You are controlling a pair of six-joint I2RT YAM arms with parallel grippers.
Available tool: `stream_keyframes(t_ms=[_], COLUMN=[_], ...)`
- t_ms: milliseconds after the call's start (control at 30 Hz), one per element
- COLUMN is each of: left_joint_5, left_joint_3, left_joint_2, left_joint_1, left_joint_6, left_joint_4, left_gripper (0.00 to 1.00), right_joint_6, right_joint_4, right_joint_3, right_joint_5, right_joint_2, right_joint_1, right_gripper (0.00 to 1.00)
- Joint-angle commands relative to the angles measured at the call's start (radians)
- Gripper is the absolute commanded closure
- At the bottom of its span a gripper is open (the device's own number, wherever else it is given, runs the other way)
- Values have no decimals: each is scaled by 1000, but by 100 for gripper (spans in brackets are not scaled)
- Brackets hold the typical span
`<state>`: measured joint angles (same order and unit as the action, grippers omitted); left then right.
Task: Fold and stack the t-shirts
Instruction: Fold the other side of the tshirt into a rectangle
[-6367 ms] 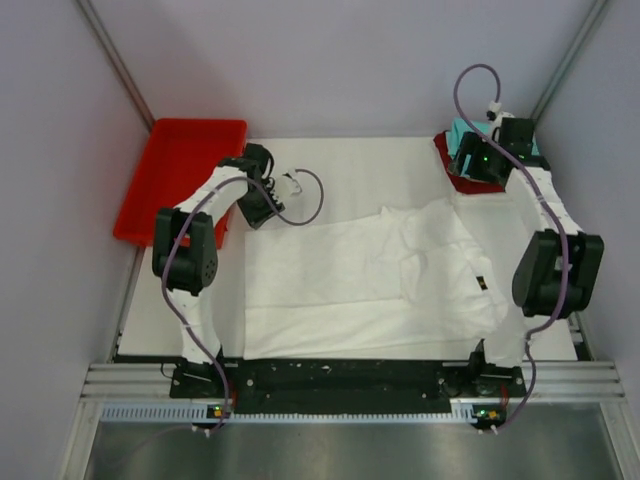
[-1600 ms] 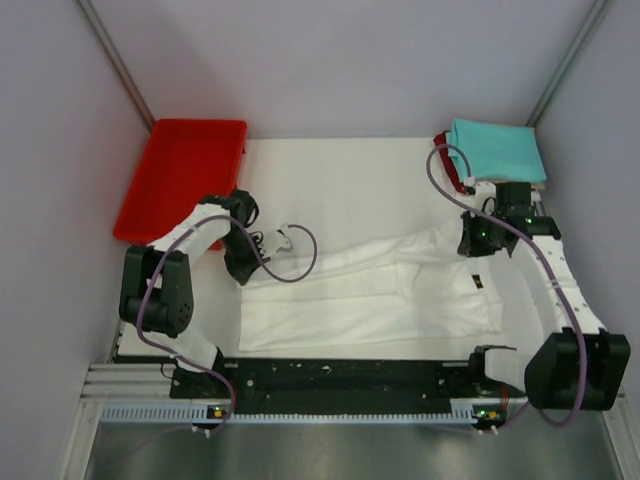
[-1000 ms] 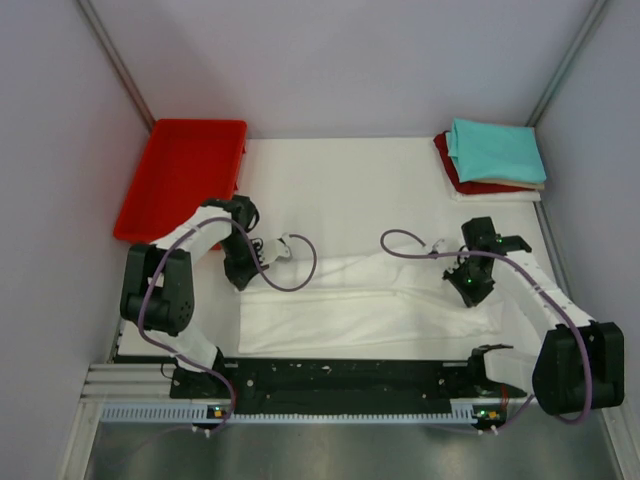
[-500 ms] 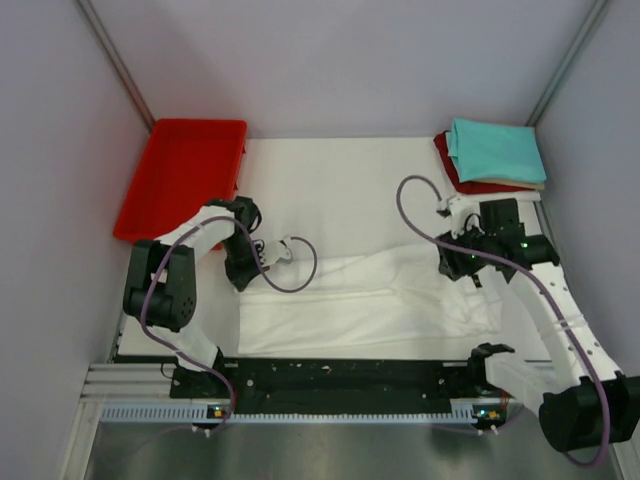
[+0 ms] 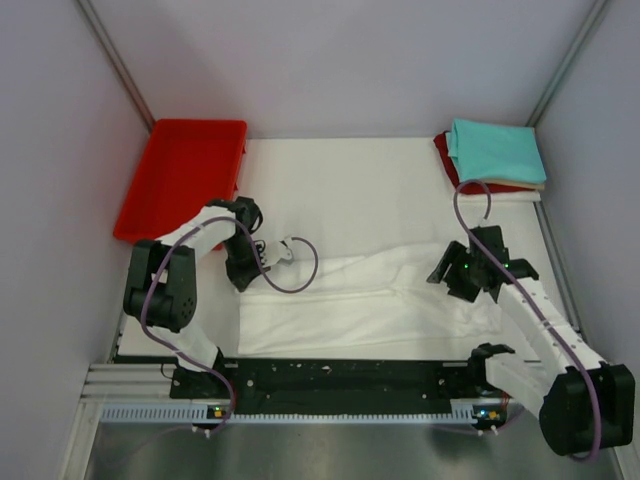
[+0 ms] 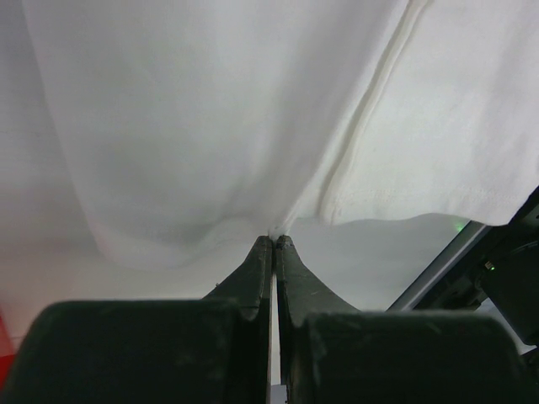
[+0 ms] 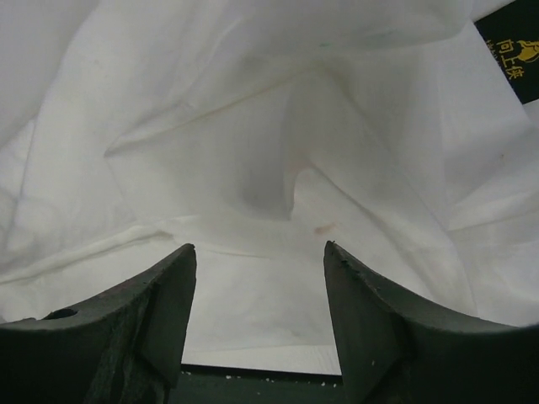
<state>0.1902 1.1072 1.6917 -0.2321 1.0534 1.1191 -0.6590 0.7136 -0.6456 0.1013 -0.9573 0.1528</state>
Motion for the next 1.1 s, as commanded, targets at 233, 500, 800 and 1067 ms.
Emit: stream_keyframes(t_ms=[233,500,800,1067], left_joint_5=[3,-9,-28,-49], left_joint_3=[11,16,51,46], left_joint_2=[-32,-35,-4,0], left_joint_1=[-6,-6,-6,-6], left_joint_6=[2,0,-4,2], left_joint_4=[18,25,25,27], left_gripper=[100,100,100,100], right_joint_6=[58,22,-99,-120], right_joint_4=[-338,-249,-49,-69], right_joint_3=[61,41,89,52], right_joint_5=[-19,122,339,419], right_joint_2=[-138,-175,-106,-182], right_joint_1=[-6,-4,105,159], right_gripper=[53,100,100,100])
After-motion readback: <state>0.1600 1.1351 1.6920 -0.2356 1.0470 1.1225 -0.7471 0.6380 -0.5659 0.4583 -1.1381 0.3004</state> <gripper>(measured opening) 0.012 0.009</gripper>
